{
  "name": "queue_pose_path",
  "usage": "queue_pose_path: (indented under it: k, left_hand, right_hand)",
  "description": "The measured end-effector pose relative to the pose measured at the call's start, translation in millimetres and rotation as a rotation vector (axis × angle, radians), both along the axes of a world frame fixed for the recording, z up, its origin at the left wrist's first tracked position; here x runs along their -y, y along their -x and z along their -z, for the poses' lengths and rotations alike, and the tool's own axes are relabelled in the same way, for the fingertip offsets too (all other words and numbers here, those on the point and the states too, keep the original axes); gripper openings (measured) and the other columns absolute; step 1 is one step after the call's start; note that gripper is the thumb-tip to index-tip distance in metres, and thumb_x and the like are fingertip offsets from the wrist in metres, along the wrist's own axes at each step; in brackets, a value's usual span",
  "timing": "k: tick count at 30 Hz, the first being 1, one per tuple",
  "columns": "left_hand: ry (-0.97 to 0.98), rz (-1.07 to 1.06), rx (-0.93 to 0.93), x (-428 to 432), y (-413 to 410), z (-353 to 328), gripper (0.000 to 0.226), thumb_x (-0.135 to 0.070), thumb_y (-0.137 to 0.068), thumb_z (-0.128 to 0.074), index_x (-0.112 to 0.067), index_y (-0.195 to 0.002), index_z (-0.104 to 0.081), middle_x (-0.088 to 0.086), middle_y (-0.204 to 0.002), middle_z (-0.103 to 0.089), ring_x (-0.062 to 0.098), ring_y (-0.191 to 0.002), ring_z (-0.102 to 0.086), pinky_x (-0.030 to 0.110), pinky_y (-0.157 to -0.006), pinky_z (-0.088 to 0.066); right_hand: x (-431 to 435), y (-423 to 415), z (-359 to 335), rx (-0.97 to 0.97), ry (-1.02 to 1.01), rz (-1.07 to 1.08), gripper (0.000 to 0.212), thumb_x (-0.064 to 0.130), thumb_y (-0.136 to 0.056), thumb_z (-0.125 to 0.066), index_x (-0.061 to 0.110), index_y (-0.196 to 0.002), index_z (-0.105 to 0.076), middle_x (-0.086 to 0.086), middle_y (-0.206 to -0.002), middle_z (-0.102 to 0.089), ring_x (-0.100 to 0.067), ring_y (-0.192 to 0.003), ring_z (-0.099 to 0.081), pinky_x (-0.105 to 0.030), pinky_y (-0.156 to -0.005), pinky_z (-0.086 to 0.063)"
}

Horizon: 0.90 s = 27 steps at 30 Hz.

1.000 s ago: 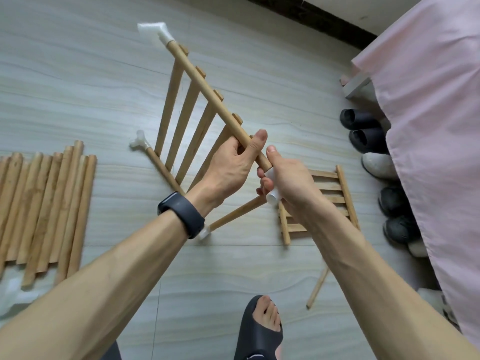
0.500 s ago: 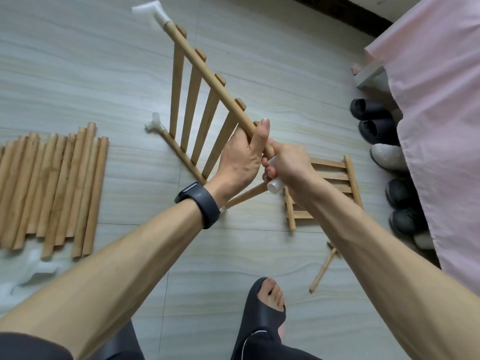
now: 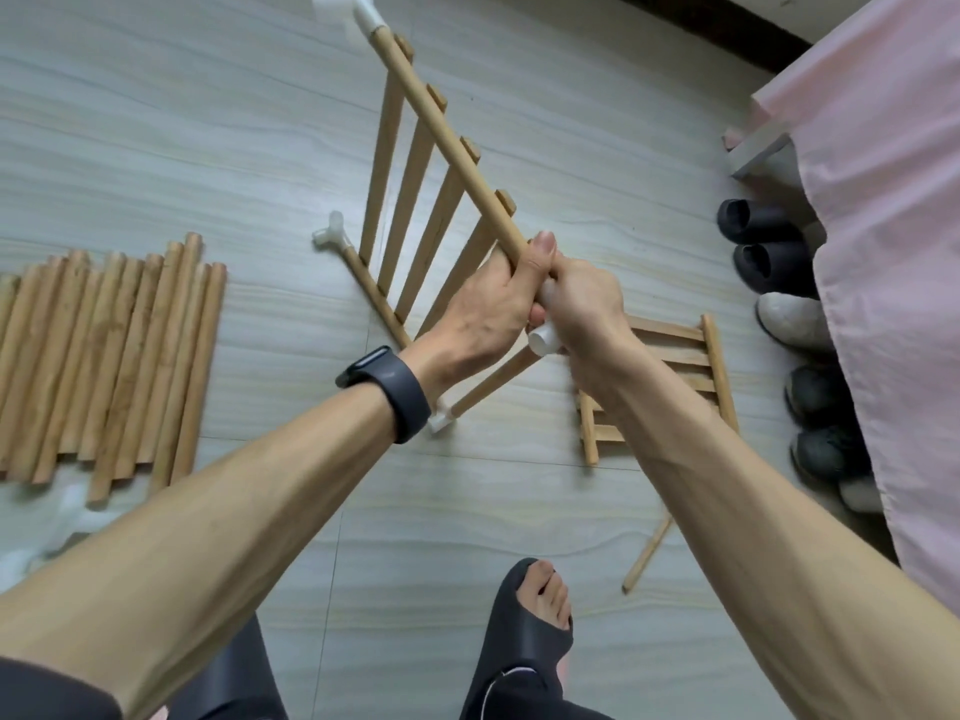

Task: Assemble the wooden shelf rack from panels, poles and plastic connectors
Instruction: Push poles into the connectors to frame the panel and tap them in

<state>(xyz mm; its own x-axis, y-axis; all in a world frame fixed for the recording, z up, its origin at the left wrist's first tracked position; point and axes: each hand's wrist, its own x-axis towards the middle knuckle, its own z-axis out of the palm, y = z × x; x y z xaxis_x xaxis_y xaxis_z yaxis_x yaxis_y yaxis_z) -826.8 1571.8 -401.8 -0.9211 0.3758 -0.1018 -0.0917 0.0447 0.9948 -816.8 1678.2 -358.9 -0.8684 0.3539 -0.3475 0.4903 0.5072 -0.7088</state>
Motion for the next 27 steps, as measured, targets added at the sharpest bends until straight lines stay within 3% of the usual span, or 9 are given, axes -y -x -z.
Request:
queue_pose_path:
  k: [3, 7, 11, 14, 18, 20, 22, 25, 27]
  left_hand:
    - [0.010, 0.090, -0.040, -8, 1, 5, 0.039, -0.060, -0.104, -0.025, -0.034, -0.114, -0.053, -0.009, -0.102, -0.069, 0.002, -0.104, -0.062, 0.018, -0.090, -0.044]
    - [0.317, 0.191, -0.104, 1, -5, 34, 0.060, -0.067, -0.099, -0.034, -0.028, -0.144, -0.041, 0.000, -0.144, -0.053, 0.016, -0.131, -0.049, 0.041, -0.108, -0.041]
    - [0.723, 0.390, -0.333, 19, -27, 69, 0.097, -0.088, -0.074, -0.051, -0.036, -0.150, -0.024, 0.001, -0.140, -0.051, 0.022, -0.126, -0.049, 0.040, -0.103, -0.044]
    - [1.075, 0.509, -0.425, 28, -44, 105, 0.098, -0.064, -0.079, -0.068, -0.027, -0.154, -0.017, 0.005, -0.144, -0.046, 0.029, -0.127, -0.046, 0.043, -0.109, -0.036]
    - [1.311, 0.596, -0.354, 40, -60, 141, 0.072, -0.040, -0.078, -0.069, -0.020, -0.138, -0.035, 0.007, -0.135, -0.049, 0.030, -0.124, -0.044, 0.049, -0.108, -0.031]
    - [1.371, 0.649, -0.384, 42, -64, 149, 0.069, -0.039, -0.077, -0.069, -0.018, -0.134, -0.038, 0.009, -0.134, -0.049, 0.032, -0.123, -0.044, 0.053, -0.109, -0.029]
    - [1.391, 0.655, -0.416, 42, -66, 154, 0.067, -0.038, -0.077, -0.068, -0.017, -0.133, -0.039, 0.011, -0.133, -0.049, 0.032, -0.122, -0.044, 0.054, -0.109, -0.029]
    - [1.360, 0.628, -0.464, 39, -66, 158, 0.067, -0.037, -0.075, -0.065, -0.016, -0.132, -0.040, 0.011, -0.130, -0.051, 0.033, -0.116, -0.045, 0.048, -0.106, -0.032]
    - [1.324, 0.613, -0.491, 36, -67, 157, 0.070, -0.040, -0.075, -0.063, -0.015, -0.136, -0.040, 0.011, -0.130, -0.052, 0.033, -0.116, -0.046, 0.044, -0.104, -0.035]
  right_hand:
    - [-20, 6, -5, 0.003, 0.337, 0.199, 0.032, 0.026, -0.097, -0.052, 0.005, -0.095, -0.076, 0.004, -0.054, -0.055, -0.010, -0.043, -0.047, -0.029, -0.049, -0.033]
    - [-48, 0, 10, 0.087, 0.723, 0.340, 0.041, 0.034, -0.099, -0.054, 0.019, -0.064, -0.068, 0.004, -0.055, -0.049, -0.007, -0.039, -0.038, -0.021, -0.044, -0.031]
    - [-64, -28, 58, 0.218, 1.053, 0.666, 0.032, 0.030, -0.099, -0.043, 0.018, -0.070, -0.051, 0.010, -0.043, -0.038, -0.009, -0.034, -0.033, -0.024, -0.065, -0.016]
    - [-62, -61, 106, 0.297, 1.131, 0.798, 0.026, 0.024, -0.096, -0.041, 0.017, -0.074, -0.054, 0.009, -0.048, -0.042, -0.008, -0.038, -0.039, -0.023, -0.060, -0.021]
    - [-53, -99, 156, 0.443, 0.871, 0.743, 0.037, 0.040, -0.107, -0.034, 0.017, -0.088, -0.057, 0.003, -0.073, -0.062, -0.011, -0.058, -0.051, -0.024, -0.049, -0.029]
    - [-51, -110, 167, 0.441, 0.430, 0.616, 0.039, 0.044, -0.106, -0.037, 0.014, -0.093, -0.058, -0.007, -0.096, -0.064, -0.019, -0.078, -0.056, -0.032, -0.064, -0.043]
    - [-51, -123, 173, 0.270, -0.051, 0.429, 0.041, 0.049, -0.102, -0.040, 0.013, -0.111, -0.059, -0.009, -0.120, -0.057, -0.026, -0.109, -0.053, -0.039, -0.093, -0.044]
    - [-30, -139, 167, -0.170, -0.351, -0.024, 0.055, 0.041, -0.089, -0.051, 0.011, -0.135, -0.049, -0.005, -0.137, -0.049, -0.021, -0.127, -0.041, -0.031, -0.106, -0.034]
    - [-10, -142, 175, -0.086, -0.464, -0.347, 0.075, 0.027, -0.076, -0.059, 0.006, -0.146, -0.039, -0.011, -0.152, -0.039, -0.028, -0.140, -0.033, -0.038, -0.116, -0.032]
